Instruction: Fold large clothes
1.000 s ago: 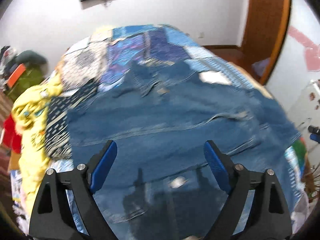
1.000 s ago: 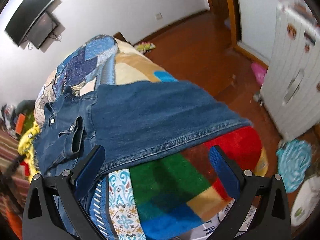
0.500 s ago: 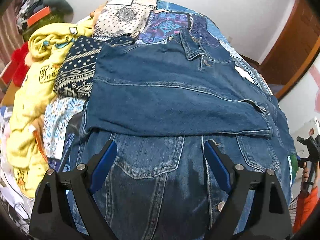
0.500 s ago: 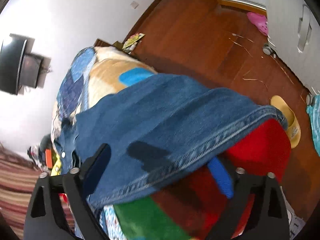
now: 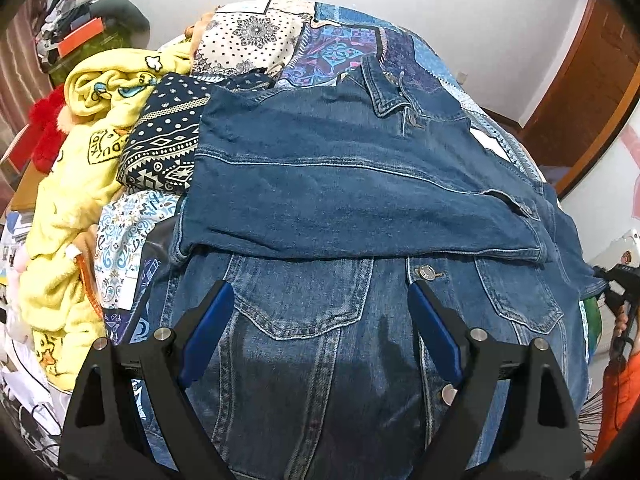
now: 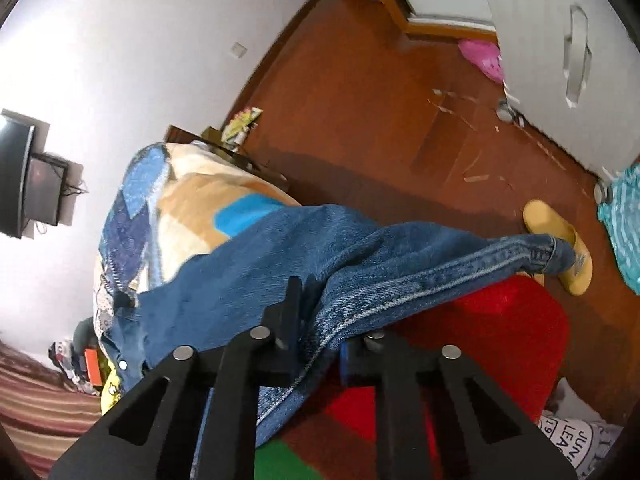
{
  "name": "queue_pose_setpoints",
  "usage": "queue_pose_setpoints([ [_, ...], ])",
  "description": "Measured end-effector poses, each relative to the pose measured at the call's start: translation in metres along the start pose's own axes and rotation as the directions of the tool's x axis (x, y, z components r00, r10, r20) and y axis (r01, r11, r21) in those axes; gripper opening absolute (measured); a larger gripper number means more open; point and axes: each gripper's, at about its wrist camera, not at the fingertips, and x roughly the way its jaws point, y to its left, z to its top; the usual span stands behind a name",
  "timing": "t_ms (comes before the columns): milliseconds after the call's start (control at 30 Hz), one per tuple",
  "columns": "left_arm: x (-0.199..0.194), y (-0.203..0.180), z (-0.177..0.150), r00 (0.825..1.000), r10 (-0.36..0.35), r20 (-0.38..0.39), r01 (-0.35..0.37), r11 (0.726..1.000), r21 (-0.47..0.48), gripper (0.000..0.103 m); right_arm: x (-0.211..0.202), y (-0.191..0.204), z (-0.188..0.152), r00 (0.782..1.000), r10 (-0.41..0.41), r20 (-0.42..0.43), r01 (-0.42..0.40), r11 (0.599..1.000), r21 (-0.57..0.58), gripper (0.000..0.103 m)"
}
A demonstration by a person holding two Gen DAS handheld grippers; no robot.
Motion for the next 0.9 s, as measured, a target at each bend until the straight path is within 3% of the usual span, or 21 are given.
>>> queue_pose_setpoints([
  [233,-0.006,0.005,-0.005,1.000,-0.016,0.013,0.016,1.000,0.010,0.088,-0.046,0.066,0.004,0.992,0.077,0.097,-0.061,0.985,-0.163,0.009],
  [467,-0.015,0.021,-0.012,0.998,-0.044,0.034,0.044,0.999,-0.007,0.088,-0.078,0.164,-0.020,0.971,0.199,0.135,-0.137,0.919,-0.369,0.009],
  [700,-0.024,0.040,-0.017,0.997,-0.066,0.052,0.067,0.997,-0.036,0.088,-0.062,0.254,-0.075,0.948,0.319,0.025,-0.262,0.819,-0.511,0.009],
  [900,-0.026,0.056,-0.025,0.997,-0.066,0.049,0.069,0.996,-0.053,0.088,-0.011,0.301,-0.135,0.949,0.300,-0.101,-0.300,0.750,-0.589,0.009],
])
